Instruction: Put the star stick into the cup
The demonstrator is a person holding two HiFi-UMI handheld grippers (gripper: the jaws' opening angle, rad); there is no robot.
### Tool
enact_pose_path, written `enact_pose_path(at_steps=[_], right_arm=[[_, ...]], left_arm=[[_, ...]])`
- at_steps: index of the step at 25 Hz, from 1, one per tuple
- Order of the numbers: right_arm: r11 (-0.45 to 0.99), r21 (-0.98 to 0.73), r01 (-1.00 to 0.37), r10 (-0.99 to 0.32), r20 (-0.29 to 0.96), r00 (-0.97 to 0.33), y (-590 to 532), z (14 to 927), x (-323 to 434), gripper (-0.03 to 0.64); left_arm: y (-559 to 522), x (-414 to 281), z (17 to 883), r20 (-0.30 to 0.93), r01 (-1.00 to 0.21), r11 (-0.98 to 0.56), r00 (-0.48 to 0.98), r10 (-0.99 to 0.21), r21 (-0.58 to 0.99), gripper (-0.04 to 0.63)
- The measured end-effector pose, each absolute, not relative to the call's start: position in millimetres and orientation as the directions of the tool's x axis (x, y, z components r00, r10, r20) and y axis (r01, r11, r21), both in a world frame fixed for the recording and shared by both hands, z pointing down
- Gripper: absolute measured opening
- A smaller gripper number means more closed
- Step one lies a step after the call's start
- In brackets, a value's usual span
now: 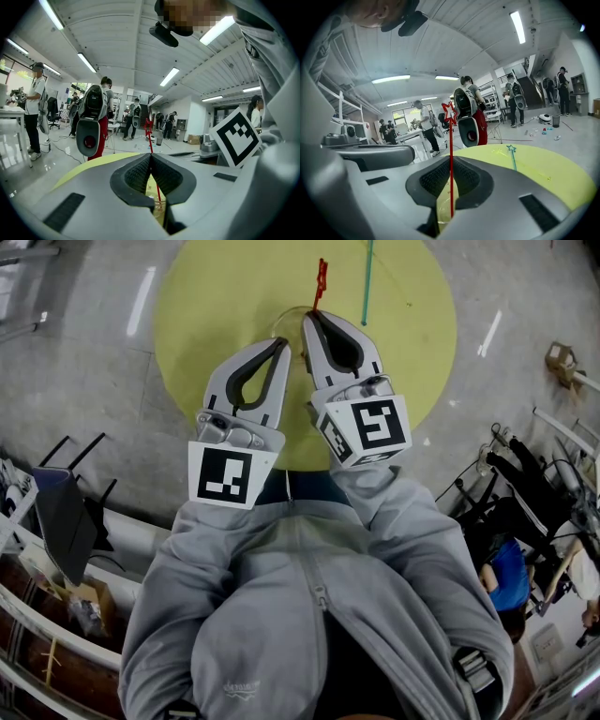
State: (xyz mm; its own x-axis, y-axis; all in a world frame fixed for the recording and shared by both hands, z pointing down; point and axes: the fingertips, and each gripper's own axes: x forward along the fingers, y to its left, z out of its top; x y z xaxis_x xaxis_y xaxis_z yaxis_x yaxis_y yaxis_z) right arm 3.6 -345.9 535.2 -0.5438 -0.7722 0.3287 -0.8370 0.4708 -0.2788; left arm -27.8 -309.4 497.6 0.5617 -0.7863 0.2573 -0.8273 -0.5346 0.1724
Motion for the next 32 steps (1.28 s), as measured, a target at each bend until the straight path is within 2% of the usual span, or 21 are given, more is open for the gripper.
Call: enact_pose_path(at_steps=[23, 32], right_arm=[[0.404, -0.217, -0.888, -0.813, 0.361, -0.458, -333, 522, 26, 0.037], [0.35, -0.191, -0.917, -0.833, 0.384, -0.398, -308, 483, 47, 0.032]], left_arm=[[-303, -28, 481, 0.258, -0.836, -0.533, 0.548, -0.796, 0.133, 0.017], [-284, -26, 442, 0.249, -0.839, -0.51, 0.544, -0.801, 0.19, 0.017]])
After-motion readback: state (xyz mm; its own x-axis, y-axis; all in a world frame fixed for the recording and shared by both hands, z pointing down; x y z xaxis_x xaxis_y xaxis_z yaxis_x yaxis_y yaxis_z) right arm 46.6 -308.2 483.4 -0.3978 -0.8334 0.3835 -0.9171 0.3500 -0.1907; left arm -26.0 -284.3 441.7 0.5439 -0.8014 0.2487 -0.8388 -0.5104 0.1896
